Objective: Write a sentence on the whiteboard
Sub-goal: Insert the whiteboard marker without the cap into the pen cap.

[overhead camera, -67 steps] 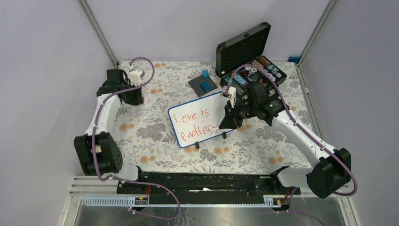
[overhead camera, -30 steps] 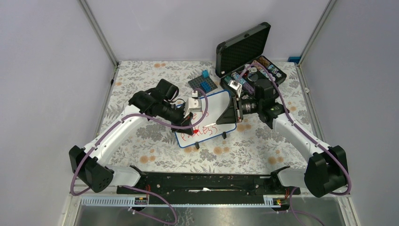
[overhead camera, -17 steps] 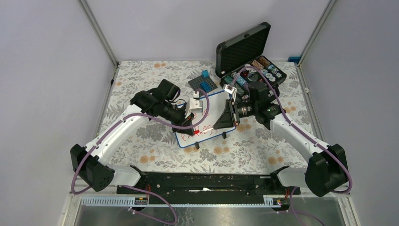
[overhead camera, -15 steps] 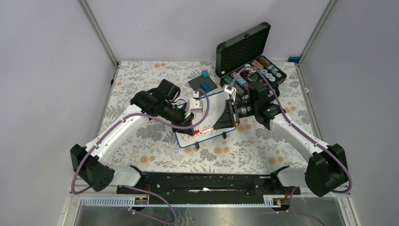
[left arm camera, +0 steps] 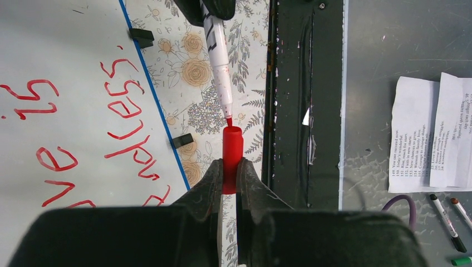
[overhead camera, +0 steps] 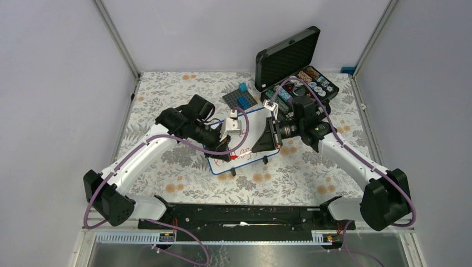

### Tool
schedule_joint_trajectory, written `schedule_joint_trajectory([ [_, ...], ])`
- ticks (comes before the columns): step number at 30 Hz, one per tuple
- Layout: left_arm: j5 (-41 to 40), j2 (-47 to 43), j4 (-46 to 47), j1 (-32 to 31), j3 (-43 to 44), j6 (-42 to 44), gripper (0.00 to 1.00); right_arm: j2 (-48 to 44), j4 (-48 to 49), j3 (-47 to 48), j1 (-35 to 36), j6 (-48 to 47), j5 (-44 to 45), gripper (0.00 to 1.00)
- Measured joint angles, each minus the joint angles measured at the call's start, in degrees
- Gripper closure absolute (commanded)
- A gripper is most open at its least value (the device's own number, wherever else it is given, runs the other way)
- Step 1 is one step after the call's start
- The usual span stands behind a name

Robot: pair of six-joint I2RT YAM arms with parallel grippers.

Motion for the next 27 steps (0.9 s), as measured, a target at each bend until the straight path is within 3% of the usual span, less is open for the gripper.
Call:
schedule_joint_trajectory([
  [27, -1.1, 1.9, -0.6, -0.7, 0.2, -0.7, 1.0, 0.3, -3.8, 1.5, 0.9, -3.4, 3.1, 1.0],
])
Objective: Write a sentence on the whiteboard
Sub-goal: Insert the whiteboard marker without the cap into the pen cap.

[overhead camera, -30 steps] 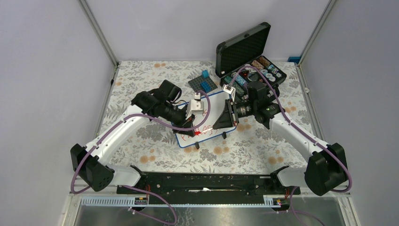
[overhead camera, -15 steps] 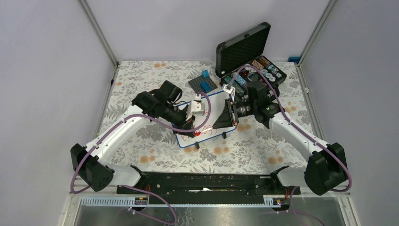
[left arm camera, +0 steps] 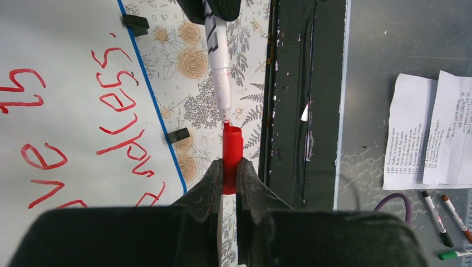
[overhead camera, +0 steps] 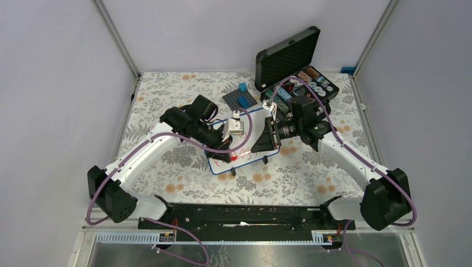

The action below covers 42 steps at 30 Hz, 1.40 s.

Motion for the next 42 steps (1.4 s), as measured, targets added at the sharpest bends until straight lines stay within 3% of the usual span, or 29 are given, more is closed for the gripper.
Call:
schedule_joint_trajectory([
  [21, -0.5, 2.7, 1.8, -0.1, 1.7, -3.8, 1.0, 0.1, -0.3, 0.0, 1.6, -1.2, 4.0, 1.0],
  [38, -2.3, 3.8, 0.3, -0.1, 3.3, -6.8, 1.0, 4.0, 10.8, -2.3, 4.0, 6.8, 2.8, 1.0],
  [42, -2.9, 4.1, -0.4, -0.1, 3.3, -7.5, 0.87, 4.8, 16.8, -4.8, 4.0, 11.3, 1.8, 1.0],
])
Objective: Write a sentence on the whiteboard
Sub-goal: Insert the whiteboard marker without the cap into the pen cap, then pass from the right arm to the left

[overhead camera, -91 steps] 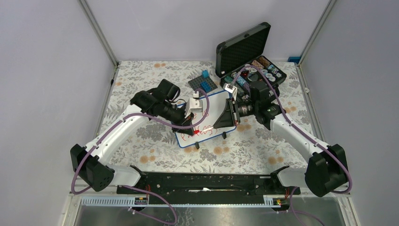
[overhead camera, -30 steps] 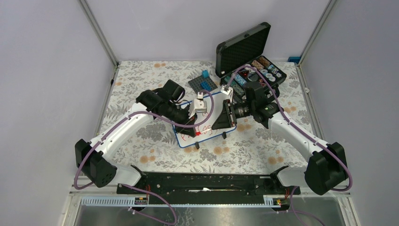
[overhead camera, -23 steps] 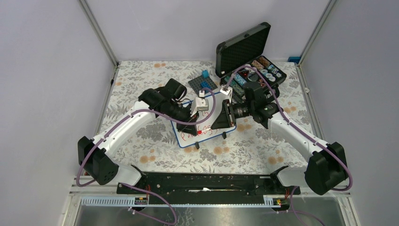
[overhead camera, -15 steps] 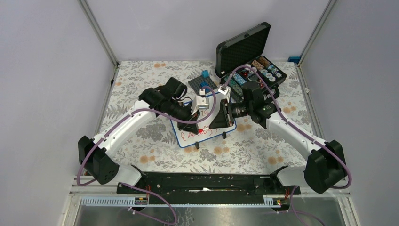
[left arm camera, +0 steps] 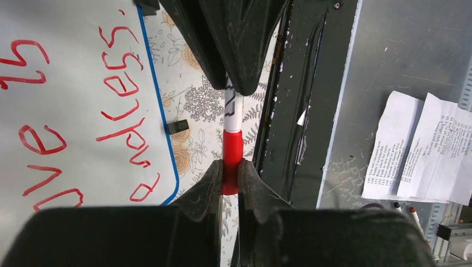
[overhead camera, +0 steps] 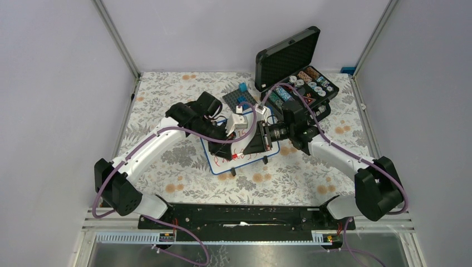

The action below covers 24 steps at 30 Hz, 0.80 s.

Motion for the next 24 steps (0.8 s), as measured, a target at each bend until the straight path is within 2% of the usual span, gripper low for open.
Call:
schedule_joint_trajectory([
  [7, -0.1, 0.0, 2.8, -0.4, 0.6, -0.5, 0.55, 1.3, 4.4, -1.7, 1.0, 3.6, -0.7, 1.0],
  [17, 1.3, -1.3, 6.1, 1.2, 3.3, -0.7, 0.46, 2.2, 4.9, -2.1, 1.3, 5.6, -1.3, 1.0],
  [20, 2.3, -4.4, 8.1, 5.3, 3.1, -1.9, 0.3, 2.2, 8.4, -2.0, -1.2, 9.7, -2.8, 1.0],
  [24, 5.1, -12.2, 15.8, 12.1, -1.2, -7.9, 0.28, 1.9, 15.0, -1.0, -5.9, 16.0, -3.7, 1.0],
])
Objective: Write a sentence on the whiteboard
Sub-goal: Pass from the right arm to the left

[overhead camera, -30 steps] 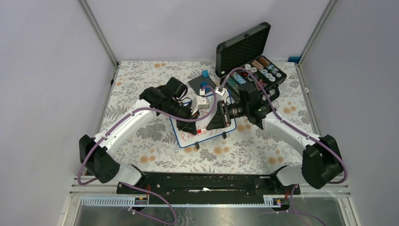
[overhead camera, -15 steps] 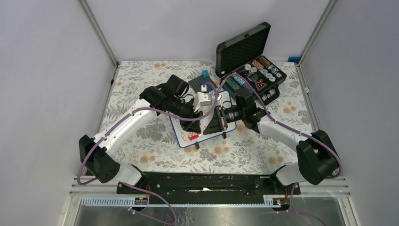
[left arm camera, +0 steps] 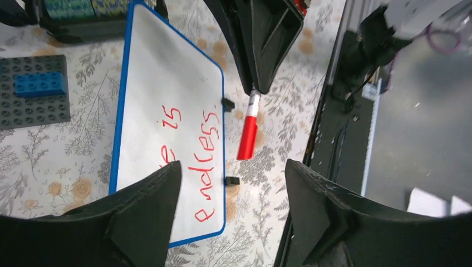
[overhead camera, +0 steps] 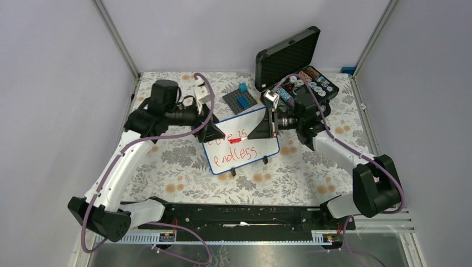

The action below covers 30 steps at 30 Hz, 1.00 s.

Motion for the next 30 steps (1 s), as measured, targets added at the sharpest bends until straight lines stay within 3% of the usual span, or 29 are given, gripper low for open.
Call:
schedule_joint_trajectory([
  [7, 13.4, -1.2, 7.6, 5.4, -3.5, -13.0, 0.29, -2.5, 6.6, 2.3, -1.4, 4.7, -1.2, 1.0],
  [14, 20.1, -1.4, 18.1, 5.7, -13.2, -28.1, 0.35, -4.0, 16.0, 2.3, -1.4, 11.5, -2.5, 1.0],
  [19, 24.7, -1.4, 24.4, 5.8, -15.0, -35.8, 0.4, -4.1, 20.9, 2.2, -1.4, 15.0, -3.1, 1.0],
  [24, 27.3, -1.4, 28.7, 5.7, -15.1, -39.9, 0.45, -4.1, 22.2, 1.5, -1.2, 16.0, -4.0, 1.0],
  [27, 27.8, -1.4, 29.8, 5.7, -15.3, -41.0, 0.55, -4.1, 22.0, 1.3, -1.0, 16.0, -4.0, 1.0],
  [30, 27.8, -1.4, 30.3, 5.5, -15.5, -41.6, 0.56, -4.1, 21.8, 1.3, -0.5, 15.6, -4.0, 1.0],
])
